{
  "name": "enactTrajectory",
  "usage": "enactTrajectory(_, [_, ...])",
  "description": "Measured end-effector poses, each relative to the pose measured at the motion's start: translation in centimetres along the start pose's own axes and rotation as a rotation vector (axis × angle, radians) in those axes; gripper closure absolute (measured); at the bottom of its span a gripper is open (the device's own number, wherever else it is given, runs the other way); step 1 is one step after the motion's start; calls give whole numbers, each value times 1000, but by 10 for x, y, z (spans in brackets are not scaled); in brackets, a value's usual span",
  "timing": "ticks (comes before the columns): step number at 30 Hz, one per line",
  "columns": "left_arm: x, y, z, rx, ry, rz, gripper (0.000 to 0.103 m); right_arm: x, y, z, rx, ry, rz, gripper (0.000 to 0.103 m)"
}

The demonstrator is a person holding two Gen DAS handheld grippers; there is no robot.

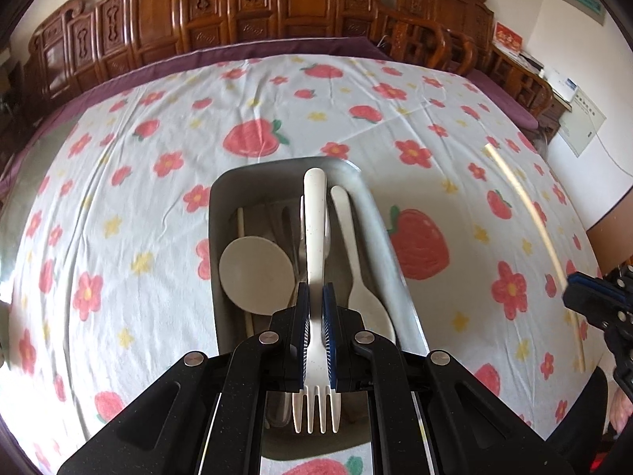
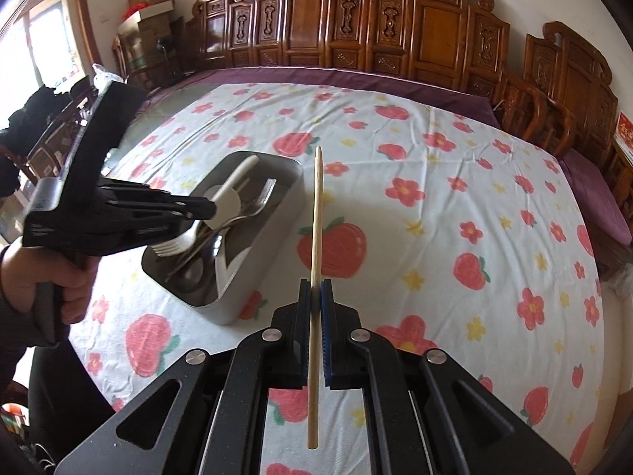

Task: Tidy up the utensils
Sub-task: 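Carry the white fork into the tray and open the left tool while the right tool carries the chopstick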

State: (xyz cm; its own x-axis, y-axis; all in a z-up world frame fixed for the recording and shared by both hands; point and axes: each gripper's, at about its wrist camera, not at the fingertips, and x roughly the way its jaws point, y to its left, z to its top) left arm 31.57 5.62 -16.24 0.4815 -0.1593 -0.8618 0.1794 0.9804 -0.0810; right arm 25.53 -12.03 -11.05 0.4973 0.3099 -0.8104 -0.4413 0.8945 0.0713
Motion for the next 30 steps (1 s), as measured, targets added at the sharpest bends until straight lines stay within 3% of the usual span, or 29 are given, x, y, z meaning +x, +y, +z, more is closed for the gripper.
enactTrajectory(11, [10, 18, 2, -50, 5, 11, 97, 7, 11, 7, -7, 6, 25, 97])
enactTrajectory(24, [-35, 39, -16, -57, -78, 33, 87, 30, 38, 23, -10, 7, 95, 97])
enactTrajectory(26, [-41, 43, -19, -60, -88, 34, 80, 36, 43, 27, -2, 9, 113, 97])
enactTrajectory(30, [-56, 50, -27, -66, -126, 41, 55, 50, 50, 37, 20, 13, 150, 97])
